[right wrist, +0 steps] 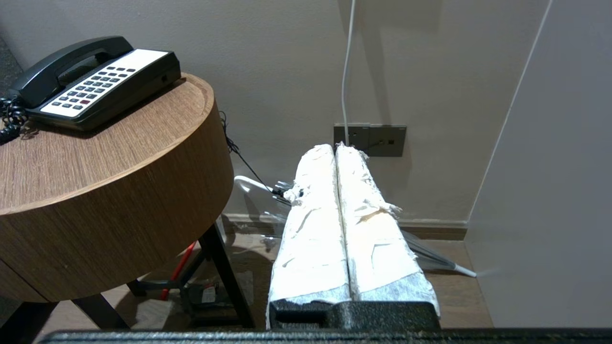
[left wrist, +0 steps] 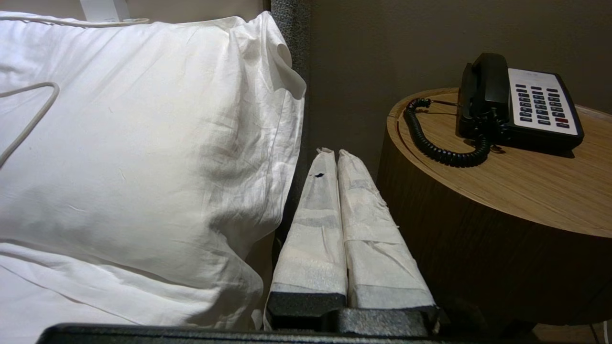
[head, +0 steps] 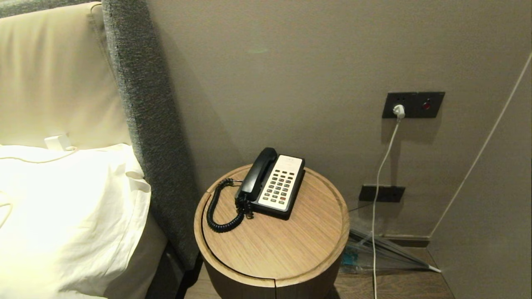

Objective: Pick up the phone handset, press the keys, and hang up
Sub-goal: Pick up the desk phone handset

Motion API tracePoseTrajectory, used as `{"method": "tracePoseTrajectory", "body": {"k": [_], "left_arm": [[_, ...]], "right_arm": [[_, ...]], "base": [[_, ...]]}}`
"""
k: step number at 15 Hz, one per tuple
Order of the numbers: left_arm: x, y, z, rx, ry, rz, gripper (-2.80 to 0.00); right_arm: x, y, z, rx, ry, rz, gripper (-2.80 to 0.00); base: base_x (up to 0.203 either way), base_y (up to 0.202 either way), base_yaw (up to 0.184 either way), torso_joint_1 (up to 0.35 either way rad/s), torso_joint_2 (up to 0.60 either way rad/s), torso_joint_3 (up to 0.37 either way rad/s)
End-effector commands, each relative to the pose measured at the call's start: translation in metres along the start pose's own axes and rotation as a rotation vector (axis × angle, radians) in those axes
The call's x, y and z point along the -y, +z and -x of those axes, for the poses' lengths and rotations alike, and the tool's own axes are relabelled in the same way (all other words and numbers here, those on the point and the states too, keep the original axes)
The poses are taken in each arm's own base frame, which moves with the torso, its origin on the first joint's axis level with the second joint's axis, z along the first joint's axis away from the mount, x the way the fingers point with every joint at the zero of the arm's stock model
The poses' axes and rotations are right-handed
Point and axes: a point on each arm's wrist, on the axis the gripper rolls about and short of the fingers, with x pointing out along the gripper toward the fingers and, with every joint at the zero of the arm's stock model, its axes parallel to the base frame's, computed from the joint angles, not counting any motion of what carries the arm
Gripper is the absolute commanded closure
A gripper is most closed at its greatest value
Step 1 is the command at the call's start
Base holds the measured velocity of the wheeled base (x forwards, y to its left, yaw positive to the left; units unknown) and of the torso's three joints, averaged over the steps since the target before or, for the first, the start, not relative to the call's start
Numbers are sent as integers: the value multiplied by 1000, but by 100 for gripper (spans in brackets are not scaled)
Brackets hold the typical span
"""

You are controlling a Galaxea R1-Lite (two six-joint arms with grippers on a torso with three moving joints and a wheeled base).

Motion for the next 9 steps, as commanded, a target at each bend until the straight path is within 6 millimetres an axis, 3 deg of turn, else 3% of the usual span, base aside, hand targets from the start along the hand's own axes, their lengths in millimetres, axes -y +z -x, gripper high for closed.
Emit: {"method": "tracePoseTrajectory", "body": {"k": [1,9], "left_arm": [[0,-11,-2,-39,1,1,0],[0,-11,-2,-39,1,1,0]], "right_arm": [[0,-6,-1,-21,1,-1,0],[0,-6,-1,-21,0,-1,0]], "base": [[0,0,0,0,0,0],[0,0,0,0,0,0]]}}
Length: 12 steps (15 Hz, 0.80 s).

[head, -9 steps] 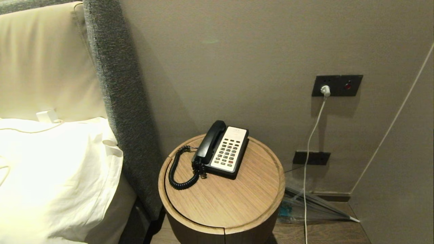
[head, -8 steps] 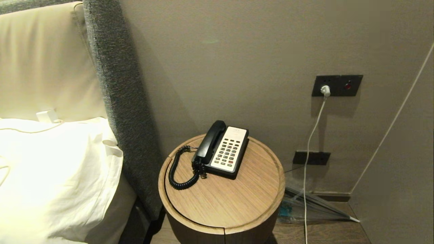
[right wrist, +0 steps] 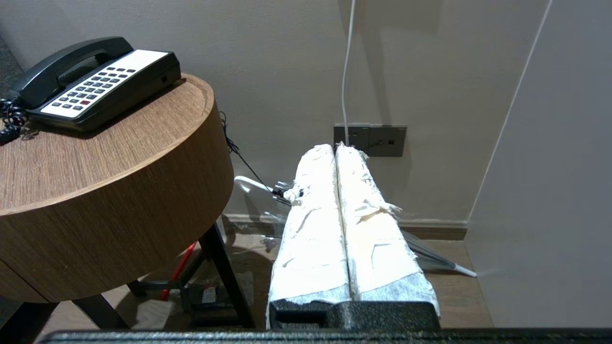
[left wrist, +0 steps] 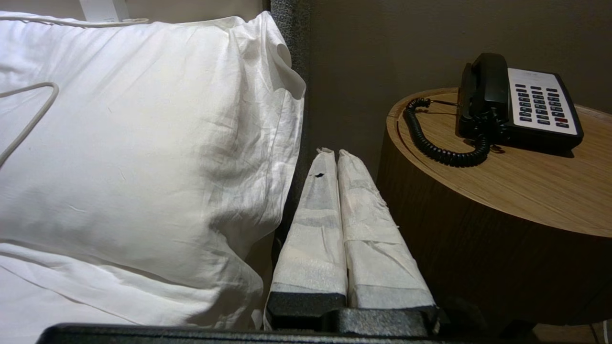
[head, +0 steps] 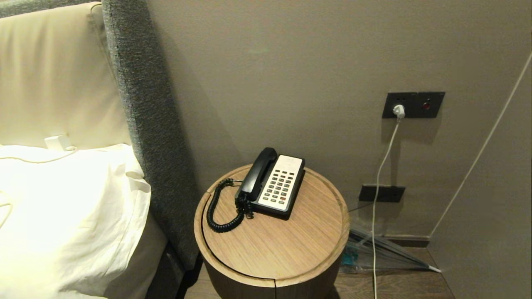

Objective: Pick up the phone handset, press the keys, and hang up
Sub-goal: Pick up the desk phone handset

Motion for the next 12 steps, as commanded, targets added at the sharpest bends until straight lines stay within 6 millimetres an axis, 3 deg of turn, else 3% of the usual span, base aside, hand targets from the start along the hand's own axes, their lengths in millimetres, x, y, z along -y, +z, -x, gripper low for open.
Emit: {"method": "tracePoseTrajectory", "body": {"k": [1,5,12], "left_arm": [[0,-11,-2,-39,1,0,0],[0,-11,-2,-37,2,-1,0],[0,-11,-2,-37,2,2,0]], "right_arm": [[0,-6,-1,-22,0,0,0],[0,-6,-1,-22,0,0,0],[0,-6,-1,-22,0,0,0]], "base": [[0,0,0,0,0,0],[0,0,0,1,3,-23],[0,0,0,3,3,-176]]}}
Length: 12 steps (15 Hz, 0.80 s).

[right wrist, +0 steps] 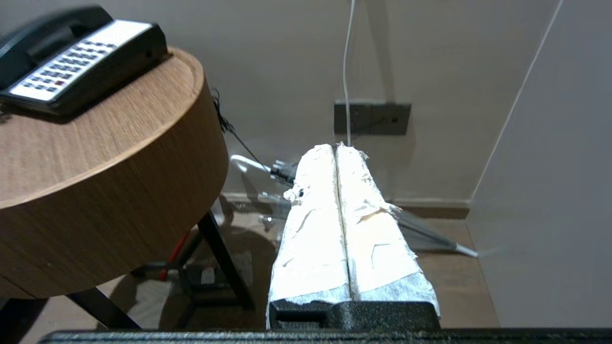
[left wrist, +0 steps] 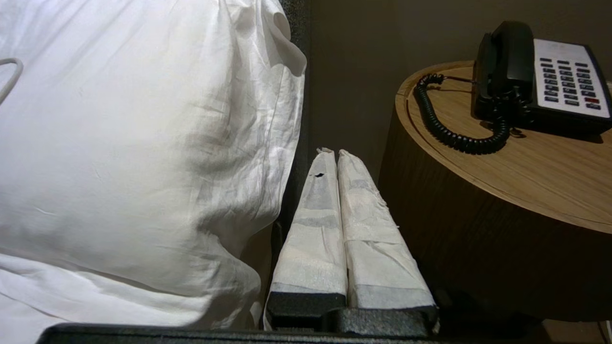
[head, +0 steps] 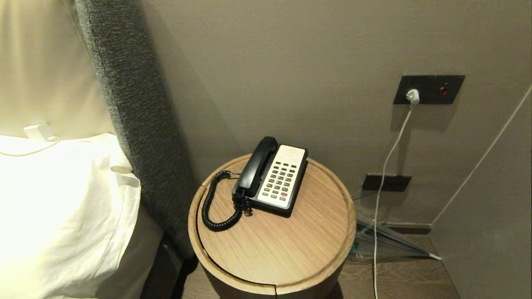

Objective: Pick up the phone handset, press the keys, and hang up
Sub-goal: Pick up the desk phone handset

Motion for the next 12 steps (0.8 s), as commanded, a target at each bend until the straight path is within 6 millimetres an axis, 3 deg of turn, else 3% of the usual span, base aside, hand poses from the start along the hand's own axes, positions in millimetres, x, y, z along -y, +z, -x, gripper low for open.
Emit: {"method": "tracePoseTrajectory", "body": {"k": [1,12], "left_arm": [[0,-11,-2,-40,0,1,0],[0,-11,-2,-38,0,1,0]], "right_arm": [[0,-6,-1,-22,1,0,0],[0,-6,-1,-22,0,0,0]], "base": [[0,0,0,2,7,-193],[0,0,0,2,3,-198]]}}
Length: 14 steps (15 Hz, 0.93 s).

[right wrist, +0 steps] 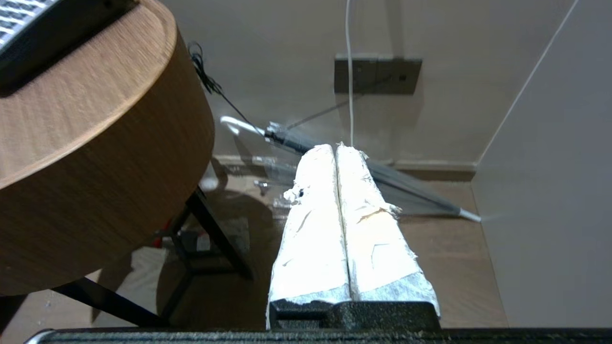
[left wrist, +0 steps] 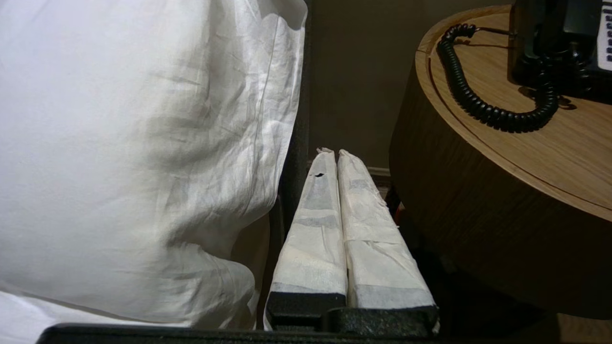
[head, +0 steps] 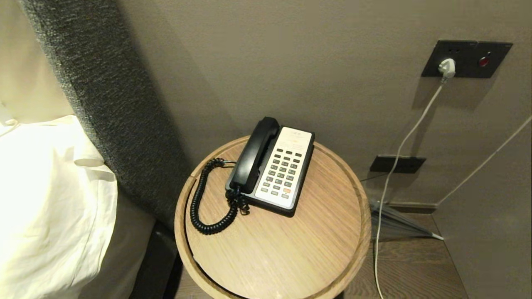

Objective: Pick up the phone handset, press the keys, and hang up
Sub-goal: Pick up the desk phone handset

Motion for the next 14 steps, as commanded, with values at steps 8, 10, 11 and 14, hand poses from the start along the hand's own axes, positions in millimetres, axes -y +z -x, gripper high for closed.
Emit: {"method": "tracePoseTrajectory", "body": {"k": [8,10,11,14], "left_arm": [[0,-11,-2,-40,2,0,0],[0,-11,-2,-38,0,0,0],[0,-11,-2,-38,0,0,0],[0,-11,-2,-38,0,0,0]], "right_arm": [[0,-6,-1,-22,0,0,0],[0,-6,-1,-22,1,0,0],[0,-6,-1,-22,1,0,0],[0,-6,-1,-22,2,0,0]], "base": [[0,0,0,2,-1,-200],[0,0,0,2,6,-196],[0,0,0,7,5,-197],[0,0,0,1,4,-199]]}}
